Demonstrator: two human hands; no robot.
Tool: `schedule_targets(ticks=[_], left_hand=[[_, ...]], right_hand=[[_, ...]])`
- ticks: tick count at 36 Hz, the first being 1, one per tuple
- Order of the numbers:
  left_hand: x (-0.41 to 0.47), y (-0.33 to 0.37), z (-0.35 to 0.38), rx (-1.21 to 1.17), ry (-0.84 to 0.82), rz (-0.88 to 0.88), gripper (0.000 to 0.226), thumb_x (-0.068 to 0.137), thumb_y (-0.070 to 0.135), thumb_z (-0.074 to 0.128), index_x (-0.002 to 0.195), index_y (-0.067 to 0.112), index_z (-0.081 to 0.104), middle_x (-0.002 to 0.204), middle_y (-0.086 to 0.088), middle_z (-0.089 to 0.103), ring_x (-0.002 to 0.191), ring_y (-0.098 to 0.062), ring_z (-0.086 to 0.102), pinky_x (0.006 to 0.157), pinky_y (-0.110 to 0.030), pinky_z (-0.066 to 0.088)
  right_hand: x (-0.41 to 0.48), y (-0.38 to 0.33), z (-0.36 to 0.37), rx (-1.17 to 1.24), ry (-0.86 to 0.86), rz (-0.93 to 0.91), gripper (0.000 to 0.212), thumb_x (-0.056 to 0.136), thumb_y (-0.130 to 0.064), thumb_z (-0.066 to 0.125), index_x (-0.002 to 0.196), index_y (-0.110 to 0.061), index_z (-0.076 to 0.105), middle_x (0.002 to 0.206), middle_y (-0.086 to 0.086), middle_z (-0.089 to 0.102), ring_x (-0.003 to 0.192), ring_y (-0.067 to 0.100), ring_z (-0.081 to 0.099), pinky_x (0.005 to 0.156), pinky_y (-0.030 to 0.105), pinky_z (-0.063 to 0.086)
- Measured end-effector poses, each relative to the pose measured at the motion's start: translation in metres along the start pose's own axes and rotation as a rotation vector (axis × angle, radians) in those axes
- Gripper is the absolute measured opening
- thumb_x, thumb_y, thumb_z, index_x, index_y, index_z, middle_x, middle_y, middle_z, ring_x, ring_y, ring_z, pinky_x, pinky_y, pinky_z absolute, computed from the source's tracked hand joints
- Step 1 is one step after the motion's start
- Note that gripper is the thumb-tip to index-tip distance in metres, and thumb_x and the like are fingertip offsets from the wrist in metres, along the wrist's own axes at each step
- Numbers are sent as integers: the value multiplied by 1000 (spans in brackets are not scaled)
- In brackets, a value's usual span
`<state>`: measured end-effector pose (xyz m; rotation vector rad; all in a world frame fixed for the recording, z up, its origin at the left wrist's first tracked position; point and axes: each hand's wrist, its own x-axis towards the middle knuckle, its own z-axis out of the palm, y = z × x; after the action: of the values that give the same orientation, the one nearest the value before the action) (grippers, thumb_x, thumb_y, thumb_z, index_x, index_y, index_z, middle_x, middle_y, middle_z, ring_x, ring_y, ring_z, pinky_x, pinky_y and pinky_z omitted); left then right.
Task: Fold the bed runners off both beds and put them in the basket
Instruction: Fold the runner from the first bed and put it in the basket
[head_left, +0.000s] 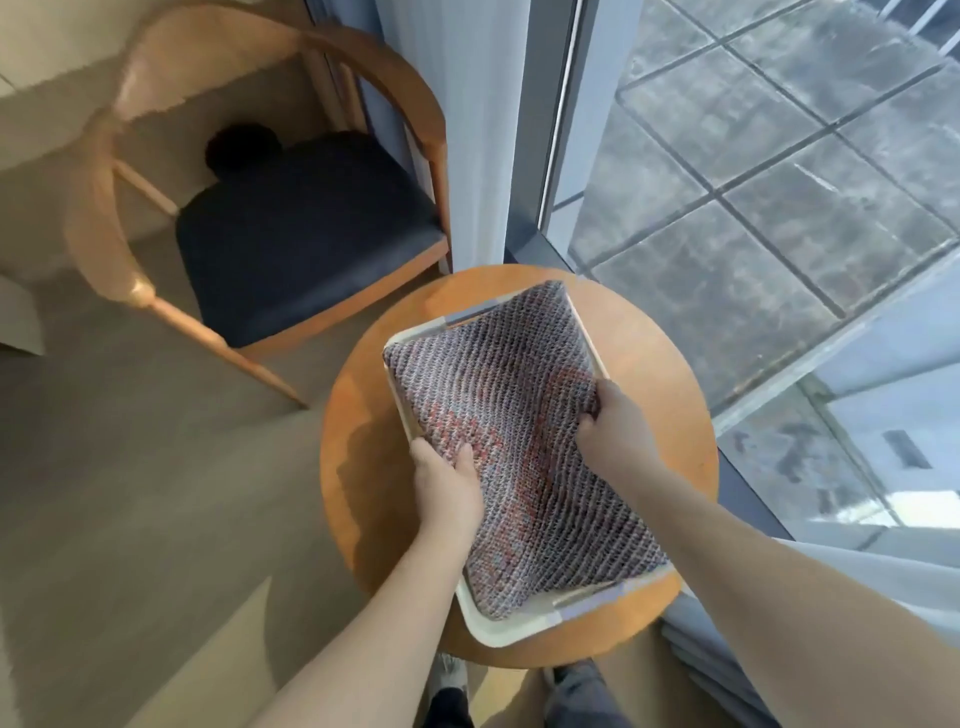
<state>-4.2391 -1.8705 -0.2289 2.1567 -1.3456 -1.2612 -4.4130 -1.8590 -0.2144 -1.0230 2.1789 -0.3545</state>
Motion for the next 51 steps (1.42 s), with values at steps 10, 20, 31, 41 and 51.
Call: schedule_targets(ticks=[10,20,31,41,51], left_hand=[[42,24,22,665,3,510,64,100,29,30,150,7,-3,159,-12,-13,145,-25,-16,118,-40,-9],[92,-18,61,1144,-86,341,75,97,54,7,148,2,-11,156,-22,-16,143,-35,-19,117,-47,-9],[26,-30,71,1059,-191,460,71,98,48,7,143,0,-18,155,-21,-20,143,-34,-20,116,-50,-11],[5,-74,79,1091,-255,467,73,91,55,-8,141,4,-25,145,-13,-33,142,-30,-26,108,-49,-25],[10,-23,41,1015,-313,495,69,99,47,8,148,4,-13,158,-13,-15,145,-26,-17,118,-42,-10]], right_hand=[[42,-16,20,-705,-15,-530,76,90,-6,34,153,-11,-7,158,17,-19,146,32,-19,117,38,-8],[112,11,71,-985,27,-513,66,102,-40,11,149,1,-10,157,22,-21,145,36,-20,119,48,-9],[47,53,72,-863,-108,-478,73,99,-53,5,148,-3,-14,150,13,-33,142,27,-29,118,45,-14],[23,95,75,-956,-245,-495,82,91,-64,0,139,-5,-29,143,11,-42,134,25,-39,109,40,-26],[1,59,40,-902,-201,-462,77,98,-58,13,151,-7,-10,157,12,-21,147,28,-15,118,39,-9]])
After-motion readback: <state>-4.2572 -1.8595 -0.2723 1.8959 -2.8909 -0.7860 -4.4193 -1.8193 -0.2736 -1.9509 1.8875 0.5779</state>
